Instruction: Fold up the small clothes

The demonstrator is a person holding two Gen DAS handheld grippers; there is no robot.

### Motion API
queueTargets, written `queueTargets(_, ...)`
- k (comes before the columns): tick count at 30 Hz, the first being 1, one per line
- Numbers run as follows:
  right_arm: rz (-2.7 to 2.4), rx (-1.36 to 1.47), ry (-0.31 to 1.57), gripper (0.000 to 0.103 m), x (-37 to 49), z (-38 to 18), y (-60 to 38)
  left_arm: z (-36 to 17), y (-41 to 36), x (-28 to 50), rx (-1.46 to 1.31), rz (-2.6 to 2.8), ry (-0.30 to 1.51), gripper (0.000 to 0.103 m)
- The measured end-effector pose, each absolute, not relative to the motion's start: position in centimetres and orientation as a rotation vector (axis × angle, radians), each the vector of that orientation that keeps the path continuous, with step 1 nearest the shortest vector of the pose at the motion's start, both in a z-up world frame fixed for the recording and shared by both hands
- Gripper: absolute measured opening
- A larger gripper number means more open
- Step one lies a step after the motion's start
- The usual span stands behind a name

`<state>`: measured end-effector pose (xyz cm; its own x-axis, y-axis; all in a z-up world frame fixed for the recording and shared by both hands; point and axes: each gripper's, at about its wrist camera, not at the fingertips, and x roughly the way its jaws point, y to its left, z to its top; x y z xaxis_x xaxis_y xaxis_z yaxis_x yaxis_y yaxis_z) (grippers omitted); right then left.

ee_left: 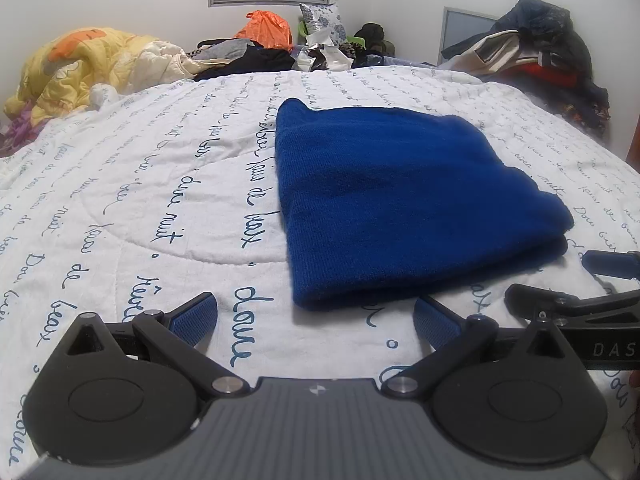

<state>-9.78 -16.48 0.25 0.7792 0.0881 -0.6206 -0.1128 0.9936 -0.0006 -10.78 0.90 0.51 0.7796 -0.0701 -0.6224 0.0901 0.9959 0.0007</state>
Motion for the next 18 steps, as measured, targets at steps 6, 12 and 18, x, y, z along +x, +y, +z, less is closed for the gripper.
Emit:
queueTargets(6,0.111,-0.038,0.667,0.103,-9.84,0.27,-16.34,0.50,0.89,-10.81,0.031,-0.087,0.671,0.103)
queueTargets(12,0.113,-0.039,0.665,0.103,-9.97,0.25,-16.30,0.52,0.89,-10.82,0.031,-0.087,0.671,0.103)
queueTargets(18,0.113,-0.040,0.664,0.103,-10.07,0.26,-16.25,0.53,0.90,-10.82,0.031,-0.087,0.671,0.103)
